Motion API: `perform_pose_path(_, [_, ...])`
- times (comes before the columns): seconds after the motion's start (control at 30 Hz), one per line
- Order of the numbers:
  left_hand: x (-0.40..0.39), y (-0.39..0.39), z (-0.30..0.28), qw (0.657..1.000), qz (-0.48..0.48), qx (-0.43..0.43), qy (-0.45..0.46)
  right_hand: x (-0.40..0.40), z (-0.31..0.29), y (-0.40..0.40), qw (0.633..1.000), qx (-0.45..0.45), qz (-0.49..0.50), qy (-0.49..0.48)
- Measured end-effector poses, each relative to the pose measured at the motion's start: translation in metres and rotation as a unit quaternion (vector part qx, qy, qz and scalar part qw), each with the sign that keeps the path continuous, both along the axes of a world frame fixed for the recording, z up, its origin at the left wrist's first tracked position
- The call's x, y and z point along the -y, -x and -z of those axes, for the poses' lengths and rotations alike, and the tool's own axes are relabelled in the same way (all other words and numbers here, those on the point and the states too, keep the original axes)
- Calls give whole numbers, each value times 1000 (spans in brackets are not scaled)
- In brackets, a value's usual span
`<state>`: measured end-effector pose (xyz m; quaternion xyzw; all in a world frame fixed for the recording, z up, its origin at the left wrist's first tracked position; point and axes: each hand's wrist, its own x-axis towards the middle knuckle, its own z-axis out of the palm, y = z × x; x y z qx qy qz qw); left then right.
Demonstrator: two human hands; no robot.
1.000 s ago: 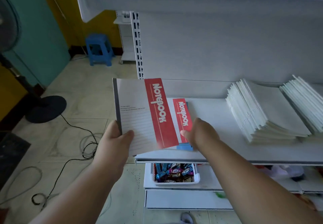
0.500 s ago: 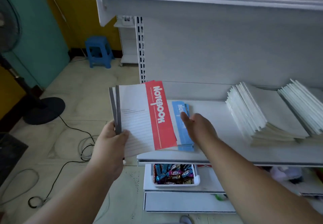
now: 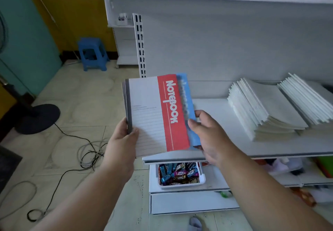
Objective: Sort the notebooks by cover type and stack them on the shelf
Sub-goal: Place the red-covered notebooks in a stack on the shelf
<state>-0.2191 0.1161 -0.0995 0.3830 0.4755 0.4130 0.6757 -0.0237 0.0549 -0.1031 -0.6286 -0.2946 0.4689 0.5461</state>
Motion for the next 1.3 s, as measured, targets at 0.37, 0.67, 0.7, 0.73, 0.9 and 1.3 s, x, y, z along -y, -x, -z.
perform_pose_path(0.37, [75,-98,-11,962,187,-143,-136,55,-37,-87,979,114,167,-14])
perform_pose_path(0.67, [194,-313,-18,931,237,-197,-193,209,-56,-276,946,179,269,-12])
perform_pose_path(0.7, [206,-341,-21,926,251,-195,-203,223,-60,-302,942,197,273,-2])
perform_pose_path(0.73, [218,-368,-25,923,262,-191,-209,237,-62,-329,937,216,276,8])
perform_pose_path(0.9, [252,-474,-32,912,292,-195,-211,278,-67,-442,916,287,268,77])
perform_pose_path(1.3, [241,-664,-31,869,344,-282,-217,269,-52,-644,832,480,186,208])
